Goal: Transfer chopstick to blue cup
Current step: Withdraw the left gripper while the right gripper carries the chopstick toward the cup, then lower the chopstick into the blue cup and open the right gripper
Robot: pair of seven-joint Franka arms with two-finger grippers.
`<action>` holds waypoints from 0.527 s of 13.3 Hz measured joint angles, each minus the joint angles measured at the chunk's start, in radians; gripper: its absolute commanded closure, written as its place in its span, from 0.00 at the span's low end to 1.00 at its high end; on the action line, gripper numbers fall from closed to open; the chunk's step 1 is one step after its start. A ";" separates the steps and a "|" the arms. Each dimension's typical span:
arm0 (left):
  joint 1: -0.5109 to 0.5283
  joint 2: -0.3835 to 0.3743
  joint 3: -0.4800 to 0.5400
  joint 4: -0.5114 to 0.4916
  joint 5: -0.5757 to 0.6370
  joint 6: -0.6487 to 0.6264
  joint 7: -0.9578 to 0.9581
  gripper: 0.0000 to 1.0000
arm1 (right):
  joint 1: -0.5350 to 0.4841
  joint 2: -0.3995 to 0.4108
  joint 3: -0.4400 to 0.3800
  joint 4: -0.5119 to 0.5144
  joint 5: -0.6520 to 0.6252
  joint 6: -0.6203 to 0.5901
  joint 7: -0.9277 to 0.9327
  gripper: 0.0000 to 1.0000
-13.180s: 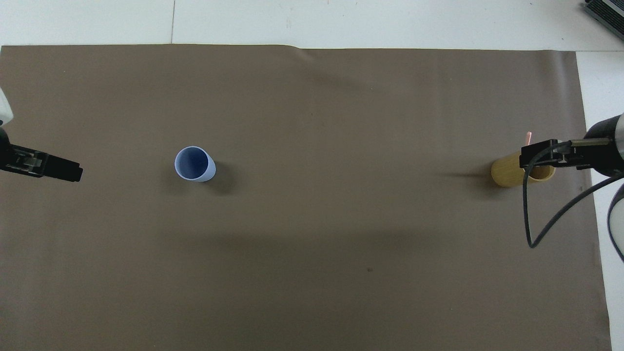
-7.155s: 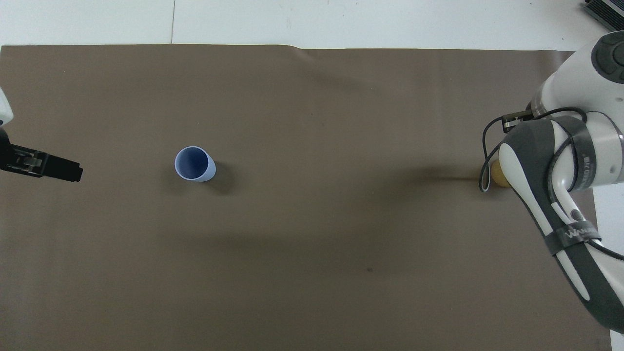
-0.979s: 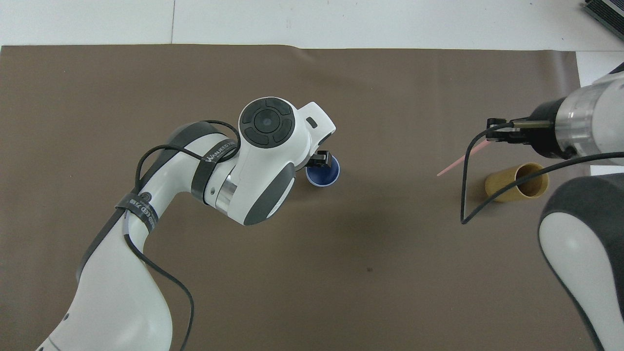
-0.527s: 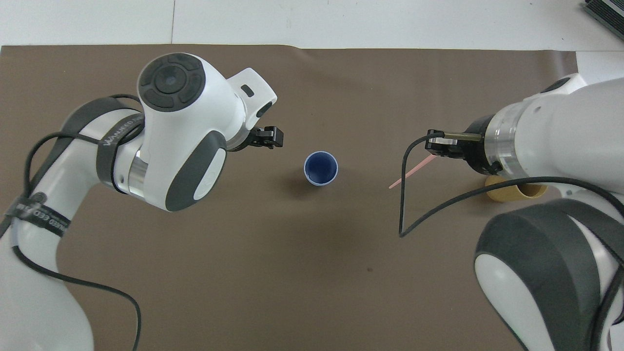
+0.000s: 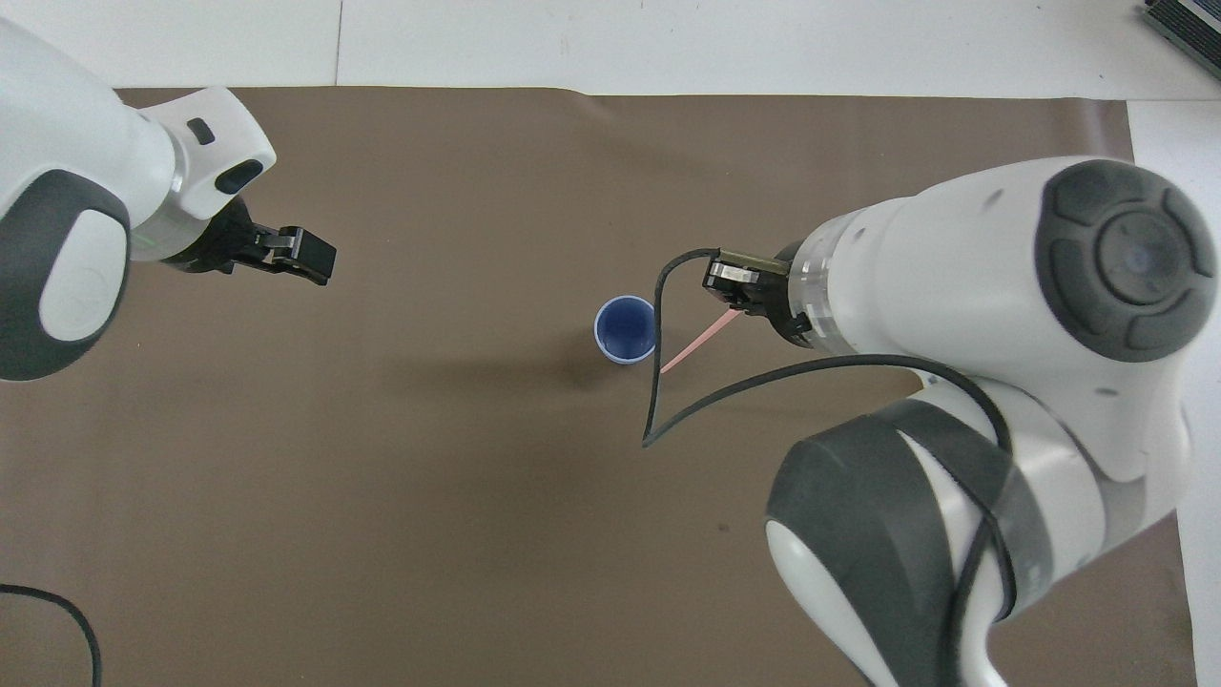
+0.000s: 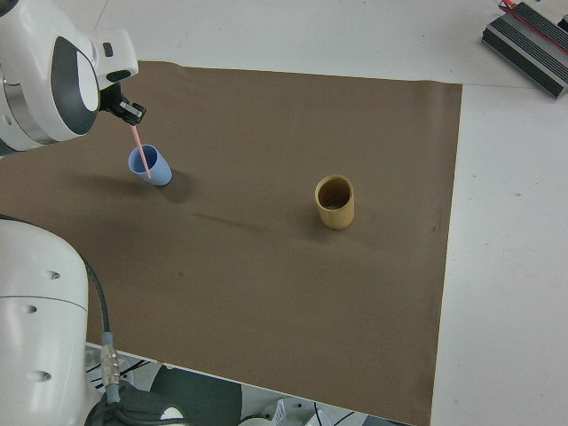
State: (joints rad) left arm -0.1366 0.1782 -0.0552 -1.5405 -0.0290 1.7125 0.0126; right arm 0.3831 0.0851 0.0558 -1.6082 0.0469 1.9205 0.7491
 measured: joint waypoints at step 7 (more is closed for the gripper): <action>0.043 -0.155 -0.008 0.002 0.083 -0.155 0.072 0.00 | 0.018 0.084 0.000 0.096 -0.013 0.003 0.023 1.00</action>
State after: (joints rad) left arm -0.0940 0.0228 -0.0629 -1.5381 0.0544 1.5580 0.0843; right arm 0.4008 0.1688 0.0558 -1.5121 0.0344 1.9238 0.7717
